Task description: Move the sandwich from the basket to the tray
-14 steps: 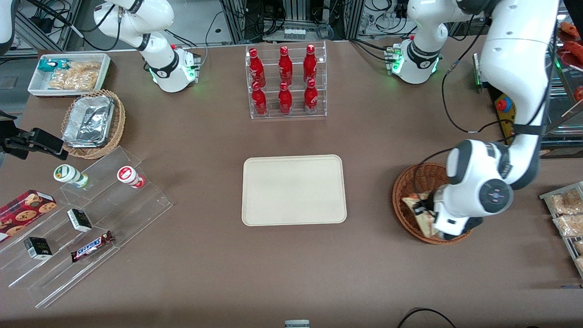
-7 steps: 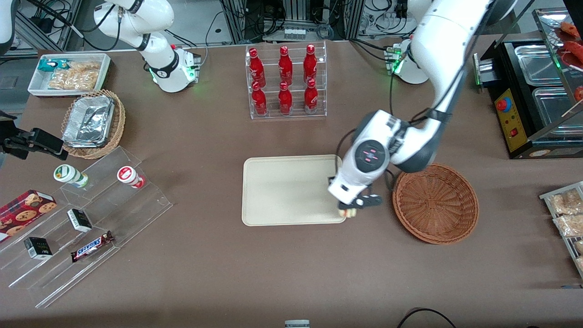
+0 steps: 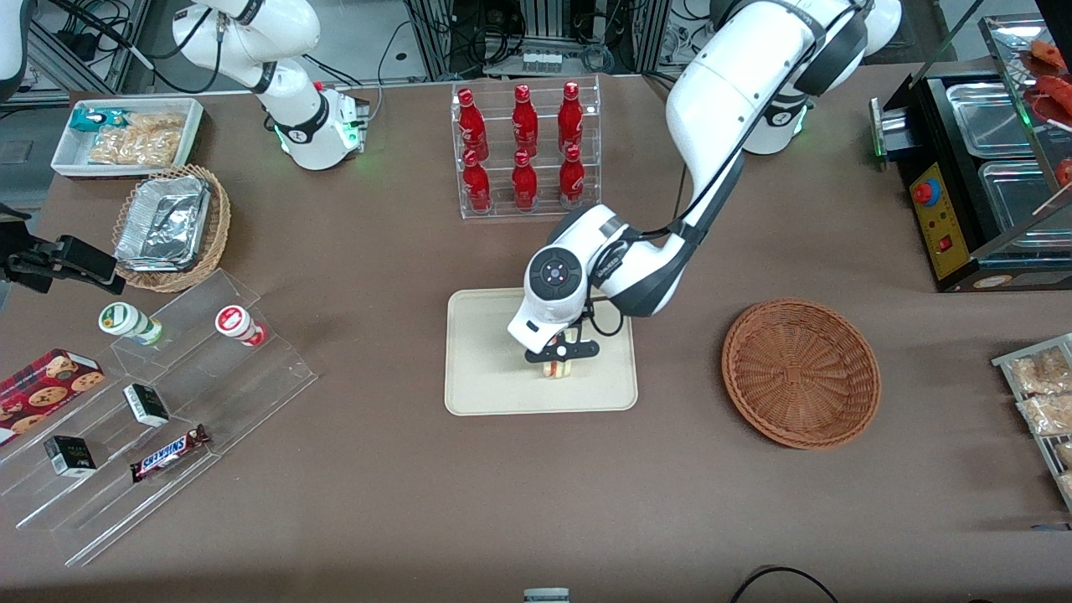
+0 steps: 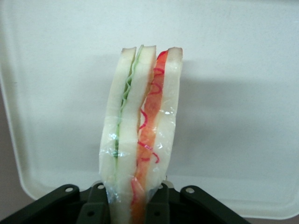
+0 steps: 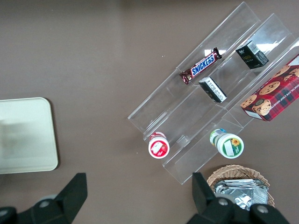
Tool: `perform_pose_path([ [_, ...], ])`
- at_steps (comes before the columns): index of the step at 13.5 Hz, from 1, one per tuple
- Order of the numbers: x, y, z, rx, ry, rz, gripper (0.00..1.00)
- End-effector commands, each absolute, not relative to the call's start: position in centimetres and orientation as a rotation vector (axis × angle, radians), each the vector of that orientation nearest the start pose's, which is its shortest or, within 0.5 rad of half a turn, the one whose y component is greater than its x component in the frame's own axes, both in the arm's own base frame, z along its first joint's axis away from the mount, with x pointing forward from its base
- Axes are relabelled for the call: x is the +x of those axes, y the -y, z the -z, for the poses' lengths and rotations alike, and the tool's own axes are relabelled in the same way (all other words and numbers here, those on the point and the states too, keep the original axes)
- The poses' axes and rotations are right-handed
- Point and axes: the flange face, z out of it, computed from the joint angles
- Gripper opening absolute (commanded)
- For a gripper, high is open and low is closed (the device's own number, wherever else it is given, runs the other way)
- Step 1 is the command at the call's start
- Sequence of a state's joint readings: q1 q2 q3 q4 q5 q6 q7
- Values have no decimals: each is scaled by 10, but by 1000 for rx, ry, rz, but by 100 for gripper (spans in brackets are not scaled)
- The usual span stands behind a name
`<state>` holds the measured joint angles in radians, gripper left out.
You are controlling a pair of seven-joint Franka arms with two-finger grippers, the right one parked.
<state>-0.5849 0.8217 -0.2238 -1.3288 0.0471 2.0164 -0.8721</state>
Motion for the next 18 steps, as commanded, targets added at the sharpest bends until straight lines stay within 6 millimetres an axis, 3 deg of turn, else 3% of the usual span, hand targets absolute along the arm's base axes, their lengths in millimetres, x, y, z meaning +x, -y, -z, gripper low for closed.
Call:
perform_pose_path([
  [1, 545, 518, -228, -3135, 248, -226, 47],
  [2, 548, 518, -232, -3131, 267, -197, 84],
  [3, 553, 514, -241, -3116, 258, -147, 100],
  [5, 568, 497, -262, -3096, 277, -88, 100],
  [7, 580, 480, -297, -3080, 303, -35, 100],
  [9, 591, 449, -342, -3039, 310, -13, 100],
  [13, 595, 326, -415, -2996, 325, -111, 100],
  [18, 584, 153, -479, -3040, 106, -293, 100],
])
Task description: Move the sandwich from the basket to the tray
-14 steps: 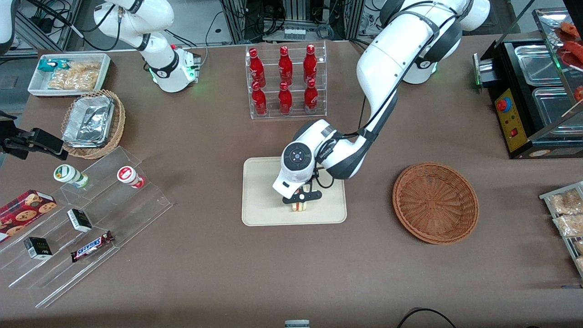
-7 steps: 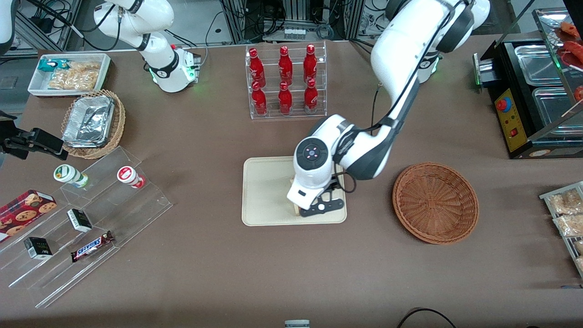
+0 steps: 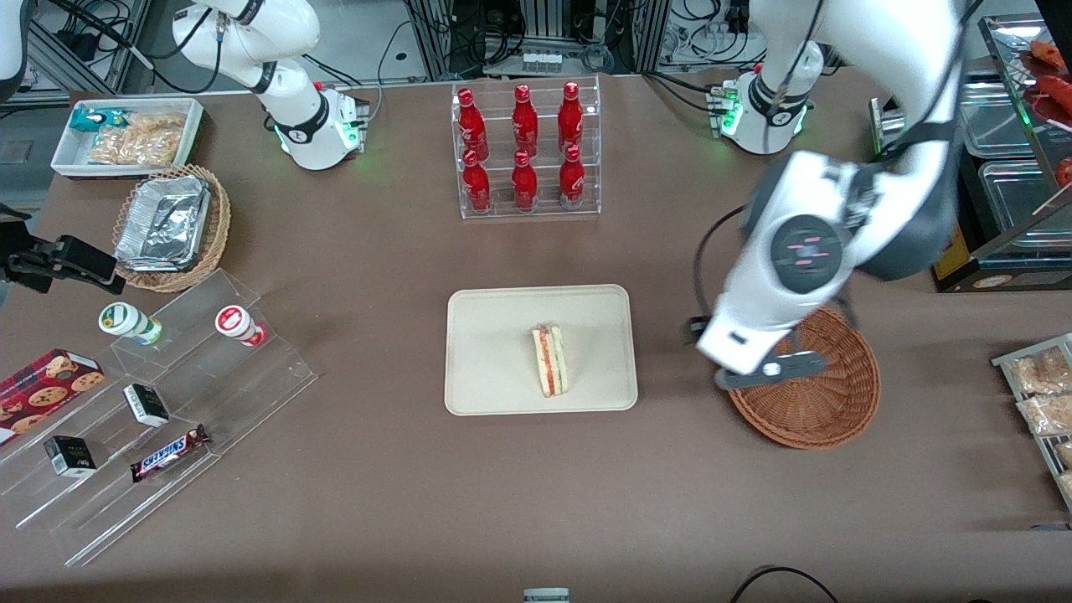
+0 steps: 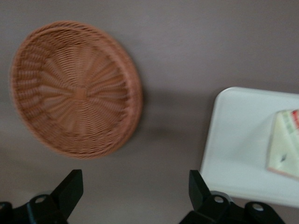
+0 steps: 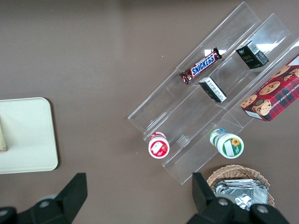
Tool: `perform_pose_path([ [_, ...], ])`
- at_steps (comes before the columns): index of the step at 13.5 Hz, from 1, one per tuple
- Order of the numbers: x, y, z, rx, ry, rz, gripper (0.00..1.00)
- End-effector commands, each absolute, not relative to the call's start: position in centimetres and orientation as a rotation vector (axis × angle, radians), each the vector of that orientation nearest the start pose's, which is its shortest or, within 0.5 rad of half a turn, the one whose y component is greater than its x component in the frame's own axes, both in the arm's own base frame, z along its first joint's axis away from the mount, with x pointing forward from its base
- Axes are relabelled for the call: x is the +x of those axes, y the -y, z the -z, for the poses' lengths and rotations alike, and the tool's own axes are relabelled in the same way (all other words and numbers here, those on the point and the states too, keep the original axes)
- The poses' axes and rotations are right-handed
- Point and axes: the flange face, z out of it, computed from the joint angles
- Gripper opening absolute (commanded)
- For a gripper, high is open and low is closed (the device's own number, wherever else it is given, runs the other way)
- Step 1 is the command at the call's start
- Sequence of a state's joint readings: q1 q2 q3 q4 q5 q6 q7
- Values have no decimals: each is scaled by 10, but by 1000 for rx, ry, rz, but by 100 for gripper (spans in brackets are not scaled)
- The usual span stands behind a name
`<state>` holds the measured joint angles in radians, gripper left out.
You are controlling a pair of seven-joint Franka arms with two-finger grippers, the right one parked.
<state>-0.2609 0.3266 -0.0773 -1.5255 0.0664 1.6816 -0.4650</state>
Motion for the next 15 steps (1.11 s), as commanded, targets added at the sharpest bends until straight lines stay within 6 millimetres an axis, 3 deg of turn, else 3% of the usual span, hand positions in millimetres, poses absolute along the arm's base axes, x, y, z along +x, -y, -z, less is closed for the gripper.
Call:
perform_pose_path([
  [1, 578, 124, -493, -3033, 80, -353, 100],
  [3, 565, 83, -522, -3032, 112, -389, 100],
  [5, 548, 62, -549, -3024, 160, -398, 100],
  [10, 503, 50, -611, -2988, 182, -354, 100],
  [15, 505, 53, -612, -2994, 179, -343, 100],
])
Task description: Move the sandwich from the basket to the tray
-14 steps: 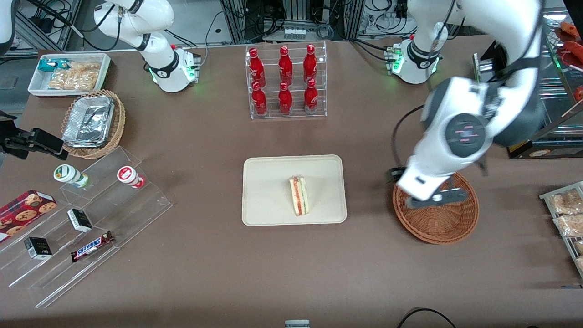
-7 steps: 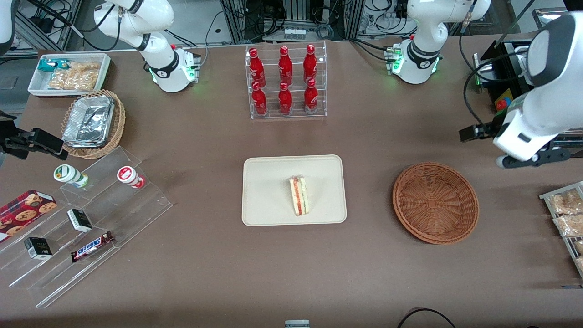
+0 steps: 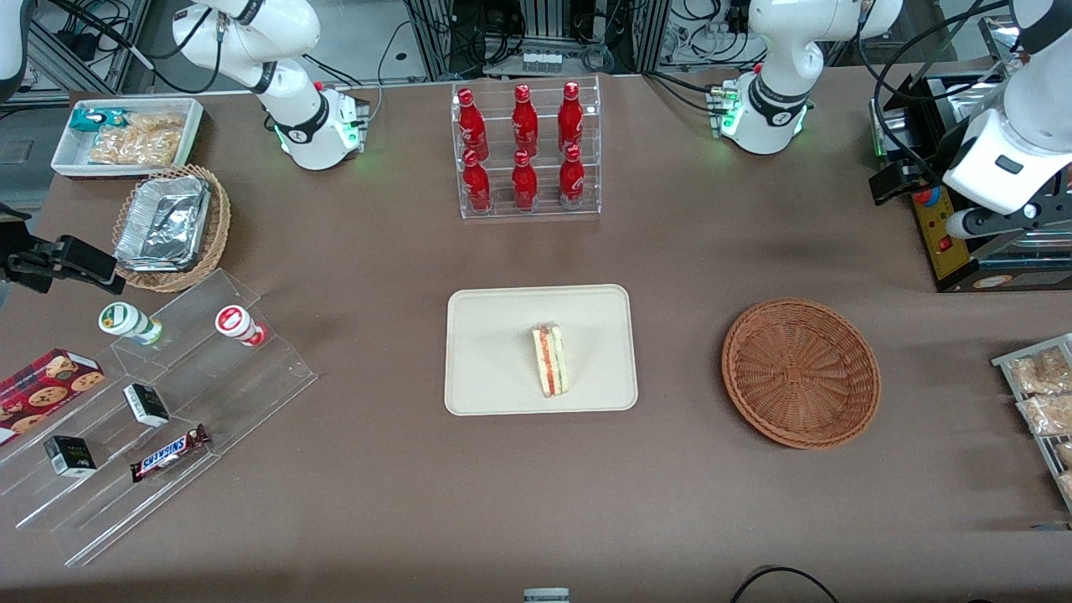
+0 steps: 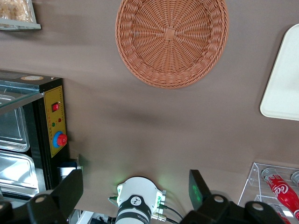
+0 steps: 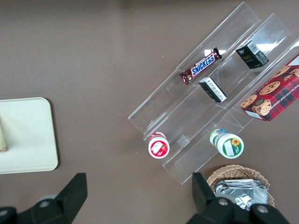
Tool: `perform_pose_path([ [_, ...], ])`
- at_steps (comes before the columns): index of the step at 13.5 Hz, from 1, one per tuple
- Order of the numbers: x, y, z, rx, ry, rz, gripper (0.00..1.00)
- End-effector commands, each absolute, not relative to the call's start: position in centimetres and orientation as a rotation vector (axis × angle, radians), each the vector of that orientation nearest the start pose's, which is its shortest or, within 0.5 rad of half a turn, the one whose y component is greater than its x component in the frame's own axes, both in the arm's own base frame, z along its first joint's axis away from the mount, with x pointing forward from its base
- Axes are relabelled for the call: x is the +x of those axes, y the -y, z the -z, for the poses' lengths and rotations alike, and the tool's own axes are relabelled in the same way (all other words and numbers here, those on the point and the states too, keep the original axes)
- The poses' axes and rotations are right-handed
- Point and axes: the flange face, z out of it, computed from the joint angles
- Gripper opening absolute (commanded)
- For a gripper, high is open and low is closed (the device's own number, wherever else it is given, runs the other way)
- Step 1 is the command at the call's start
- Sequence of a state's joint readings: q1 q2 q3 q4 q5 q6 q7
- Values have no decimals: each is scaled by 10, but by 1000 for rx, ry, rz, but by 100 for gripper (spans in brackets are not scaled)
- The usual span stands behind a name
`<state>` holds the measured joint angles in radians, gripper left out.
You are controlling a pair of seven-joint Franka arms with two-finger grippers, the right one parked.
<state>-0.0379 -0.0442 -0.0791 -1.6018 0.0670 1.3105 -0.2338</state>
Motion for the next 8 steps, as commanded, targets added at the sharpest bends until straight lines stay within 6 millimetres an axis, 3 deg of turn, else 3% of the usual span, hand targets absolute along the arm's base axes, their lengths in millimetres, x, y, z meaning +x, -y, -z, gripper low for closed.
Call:
perform_pose_path([
  [1, 505, 53, -612, -2996, 181, -344, 100],
  [3, 505, 52, -614, -2997, 184, -345, 100],
  [5, 504, 36, -615, -3001, 229, -357, 100],
  [8, 504, 44, -616, -3002, 214, -350, 100],
])
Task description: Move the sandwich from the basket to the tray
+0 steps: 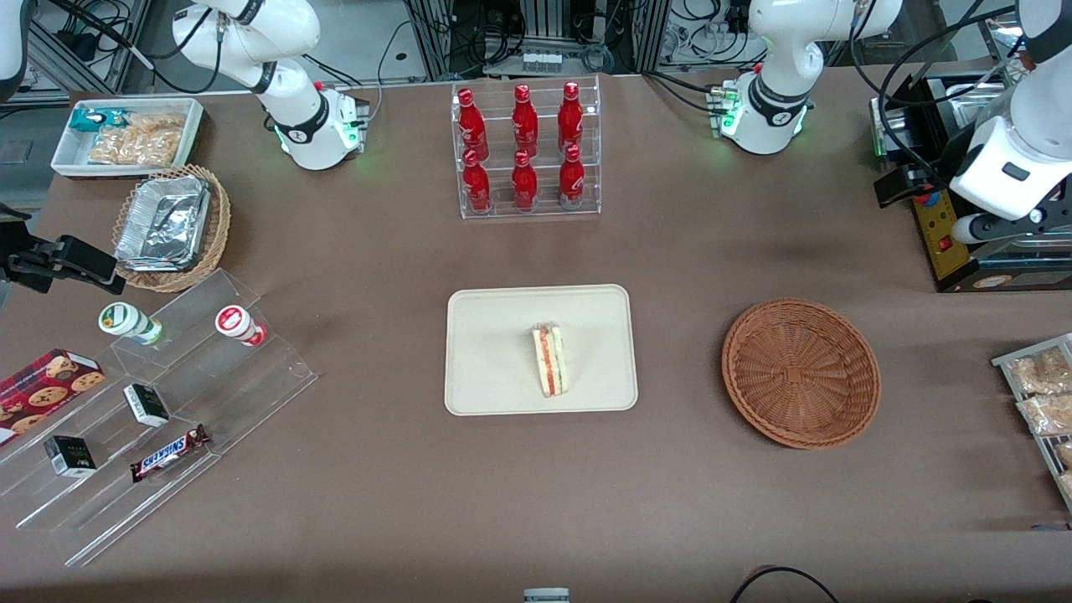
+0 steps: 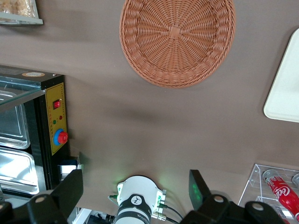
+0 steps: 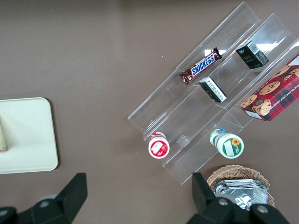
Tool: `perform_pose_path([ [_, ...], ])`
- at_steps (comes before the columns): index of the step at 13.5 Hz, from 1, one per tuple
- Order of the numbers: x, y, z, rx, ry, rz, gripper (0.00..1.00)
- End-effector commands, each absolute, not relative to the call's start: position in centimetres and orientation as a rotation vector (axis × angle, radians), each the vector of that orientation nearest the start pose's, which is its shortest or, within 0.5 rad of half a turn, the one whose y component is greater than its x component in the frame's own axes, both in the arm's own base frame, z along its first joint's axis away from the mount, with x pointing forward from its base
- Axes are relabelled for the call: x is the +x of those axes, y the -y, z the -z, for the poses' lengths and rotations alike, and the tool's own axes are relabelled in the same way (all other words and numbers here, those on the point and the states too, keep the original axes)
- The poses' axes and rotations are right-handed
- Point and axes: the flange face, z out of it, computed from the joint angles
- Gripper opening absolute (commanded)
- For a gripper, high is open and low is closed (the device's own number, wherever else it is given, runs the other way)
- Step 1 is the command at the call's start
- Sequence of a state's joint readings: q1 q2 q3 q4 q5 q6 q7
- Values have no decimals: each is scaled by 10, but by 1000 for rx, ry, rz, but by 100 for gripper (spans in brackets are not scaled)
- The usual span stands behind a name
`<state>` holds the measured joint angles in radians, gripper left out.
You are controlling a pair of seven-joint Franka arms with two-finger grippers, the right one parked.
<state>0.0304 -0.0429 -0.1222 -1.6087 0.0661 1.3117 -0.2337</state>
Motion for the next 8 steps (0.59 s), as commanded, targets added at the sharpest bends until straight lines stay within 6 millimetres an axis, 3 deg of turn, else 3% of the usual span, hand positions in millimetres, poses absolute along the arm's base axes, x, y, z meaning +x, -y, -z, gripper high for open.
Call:
perform_pose_path([
  [1, 504, 47, -616, -3002, 209, -345, 100],
  [4, 508, 44, -628, -3015, 208, -314, 100],
  [8, 519, 44, -627, -3024, 205, -315, 100],
])
